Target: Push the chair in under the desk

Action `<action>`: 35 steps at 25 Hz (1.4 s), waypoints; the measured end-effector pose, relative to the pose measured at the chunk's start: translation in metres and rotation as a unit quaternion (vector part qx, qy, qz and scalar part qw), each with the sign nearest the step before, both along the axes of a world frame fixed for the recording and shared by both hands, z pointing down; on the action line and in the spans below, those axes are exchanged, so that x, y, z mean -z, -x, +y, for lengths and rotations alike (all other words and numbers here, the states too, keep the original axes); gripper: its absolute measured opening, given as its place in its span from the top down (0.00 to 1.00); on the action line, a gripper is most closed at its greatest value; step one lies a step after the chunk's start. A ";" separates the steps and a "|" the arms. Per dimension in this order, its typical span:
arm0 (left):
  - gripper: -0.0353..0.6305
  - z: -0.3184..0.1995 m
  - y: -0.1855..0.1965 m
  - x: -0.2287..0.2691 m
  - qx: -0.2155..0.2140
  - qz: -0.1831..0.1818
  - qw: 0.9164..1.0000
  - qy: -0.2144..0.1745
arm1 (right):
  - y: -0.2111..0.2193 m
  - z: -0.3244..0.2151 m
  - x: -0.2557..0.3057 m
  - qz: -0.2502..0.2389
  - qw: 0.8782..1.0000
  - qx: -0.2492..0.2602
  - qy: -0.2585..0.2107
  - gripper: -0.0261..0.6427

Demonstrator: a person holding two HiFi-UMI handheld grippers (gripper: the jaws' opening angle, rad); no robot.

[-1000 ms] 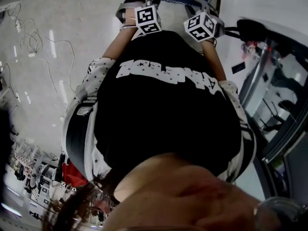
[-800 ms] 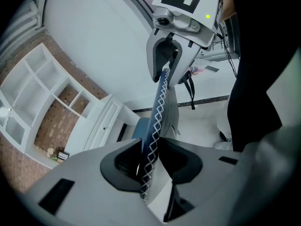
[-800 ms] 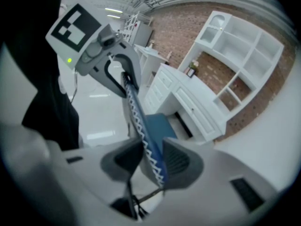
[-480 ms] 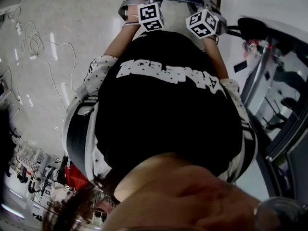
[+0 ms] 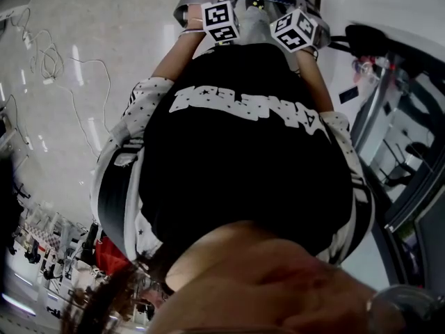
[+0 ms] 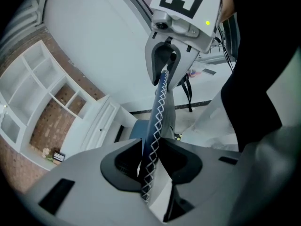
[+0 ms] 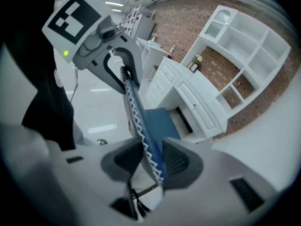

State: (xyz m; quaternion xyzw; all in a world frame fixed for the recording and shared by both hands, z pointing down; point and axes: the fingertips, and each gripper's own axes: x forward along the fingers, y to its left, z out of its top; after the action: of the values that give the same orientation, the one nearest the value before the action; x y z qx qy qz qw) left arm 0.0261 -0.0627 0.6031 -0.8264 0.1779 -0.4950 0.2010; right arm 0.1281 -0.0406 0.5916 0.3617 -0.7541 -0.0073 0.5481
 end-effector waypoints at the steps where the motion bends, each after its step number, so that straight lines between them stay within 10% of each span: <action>1: 0.74 -0.002 -0.001 0.000 0.000 -0.001 1.000 -0.004 | -0.001 -0.002 -0.001 0.001 1.000 -0.002 0.002 0.74; 35: 0.74 -0.039 -0.005 -0.002 -0.003 -0.001 1.000 0.009 | 0.000 -0.037 -0.006 -0.004 1.000 -0.020 0.016 0.75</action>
State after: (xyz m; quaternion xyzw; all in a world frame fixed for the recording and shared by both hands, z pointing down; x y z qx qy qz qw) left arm 0.0309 -0.1018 0.6052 -0.8281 0.1706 -0.4968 0.1958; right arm 0.1286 -0.0778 0.5979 0.3685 -0.7487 0.0171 0.5509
